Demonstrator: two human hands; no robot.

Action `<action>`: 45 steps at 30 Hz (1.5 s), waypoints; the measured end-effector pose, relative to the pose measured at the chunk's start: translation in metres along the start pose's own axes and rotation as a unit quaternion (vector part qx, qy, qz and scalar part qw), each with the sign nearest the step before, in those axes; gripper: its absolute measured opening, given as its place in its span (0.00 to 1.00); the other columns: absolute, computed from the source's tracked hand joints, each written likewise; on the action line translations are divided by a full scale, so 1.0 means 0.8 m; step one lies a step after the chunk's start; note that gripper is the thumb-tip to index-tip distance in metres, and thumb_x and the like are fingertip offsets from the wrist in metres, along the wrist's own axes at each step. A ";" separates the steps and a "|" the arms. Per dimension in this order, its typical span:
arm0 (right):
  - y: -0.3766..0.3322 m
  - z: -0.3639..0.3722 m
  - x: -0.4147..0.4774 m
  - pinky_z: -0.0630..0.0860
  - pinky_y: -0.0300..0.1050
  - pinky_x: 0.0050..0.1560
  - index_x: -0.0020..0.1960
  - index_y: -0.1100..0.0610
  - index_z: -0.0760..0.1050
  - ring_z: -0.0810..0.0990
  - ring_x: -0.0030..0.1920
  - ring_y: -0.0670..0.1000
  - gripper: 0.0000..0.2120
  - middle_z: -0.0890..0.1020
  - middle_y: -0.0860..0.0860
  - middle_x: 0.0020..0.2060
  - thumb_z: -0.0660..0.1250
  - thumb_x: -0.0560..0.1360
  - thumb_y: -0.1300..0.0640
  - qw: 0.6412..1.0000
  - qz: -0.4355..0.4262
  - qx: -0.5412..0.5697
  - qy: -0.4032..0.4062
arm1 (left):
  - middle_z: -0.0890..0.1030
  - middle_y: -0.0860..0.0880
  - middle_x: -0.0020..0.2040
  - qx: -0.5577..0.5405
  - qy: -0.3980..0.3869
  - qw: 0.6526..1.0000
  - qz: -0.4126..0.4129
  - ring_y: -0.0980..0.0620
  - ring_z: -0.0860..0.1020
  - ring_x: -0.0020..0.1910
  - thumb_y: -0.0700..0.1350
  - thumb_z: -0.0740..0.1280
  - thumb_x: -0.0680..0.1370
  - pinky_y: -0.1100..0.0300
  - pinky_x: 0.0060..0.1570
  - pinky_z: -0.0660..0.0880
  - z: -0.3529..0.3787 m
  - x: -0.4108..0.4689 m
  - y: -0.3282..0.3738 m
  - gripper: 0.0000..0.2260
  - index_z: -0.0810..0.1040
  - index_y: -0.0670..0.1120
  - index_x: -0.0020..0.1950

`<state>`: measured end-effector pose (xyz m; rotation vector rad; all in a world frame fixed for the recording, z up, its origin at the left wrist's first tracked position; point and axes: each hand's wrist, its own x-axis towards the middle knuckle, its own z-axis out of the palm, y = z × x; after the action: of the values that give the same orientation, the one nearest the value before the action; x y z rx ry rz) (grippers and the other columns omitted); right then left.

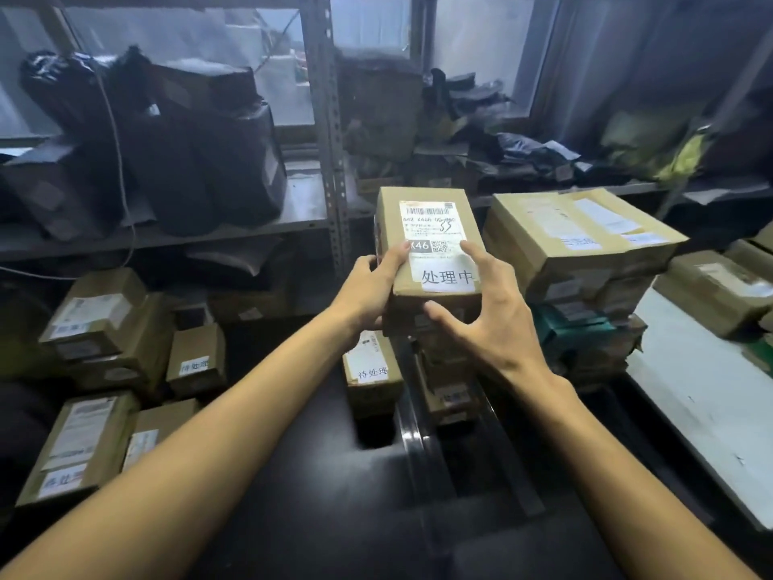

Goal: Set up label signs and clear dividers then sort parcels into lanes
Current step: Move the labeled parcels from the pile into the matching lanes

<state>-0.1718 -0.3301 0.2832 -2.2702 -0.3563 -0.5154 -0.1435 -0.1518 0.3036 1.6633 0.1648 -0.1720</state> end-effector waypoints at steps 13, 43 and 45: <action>0.098 -0.006 0.103 0.67 0.44 0.53 0.70 0.41 0.64 0.76 0.59 0.56 0.31 0.73 0.54 0.61 0.68 0.71 0.35 0.994 0.055 -0.059 -0.069 | 0.80 0.46 0.61 0.048 0.003 0.998 -0.038 0.47 0.82 0.54 0.67 0.56 0.78 0.59 0.38 0.81 0.054 0.109 0.009 0.32 0.65 0.47 0.74; 0.131 -0.023 0.131 0.66 0.50 0.70 0.71 0.49 0.68 0.68 0.69 0.56 0.25 0.68 0.55 0.69 0.68 0.75 0.48 0.980 0.062 -0.033 -0.185 | 0.79 0.51 0.59 0.149 0.076 0.986 -0.010 0.57 0.78 0.50 0.56 0.54 0.83 0.61 0.40 0.73 0.104 0.122 -0.012 0.20 0.68 0.47 0.69; 0.125 -0.030 0.125 0.66 0.49 0.70 0.69 0.51 0.71 0.68 0.70 0.54 0.22 0.70 0.54 0.70 0.67 0.76 0.49 0.985 0.051 -0.026 -0.166 | 0.79 0.50 0.60 0.156 0.074 0.985 -0.007 0.55 0.79 0.52 0.55 0.54 0.82 0.59 0.44 0.74 0.102 0.114 -0.010 0.20 0.69 0.46 0.69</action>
<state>-0.0493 -0.4052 0.2825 -2.4121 -0.3902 -0.0926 -0.0571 -0.2318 0.2688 1.9878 0.2729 -0.0878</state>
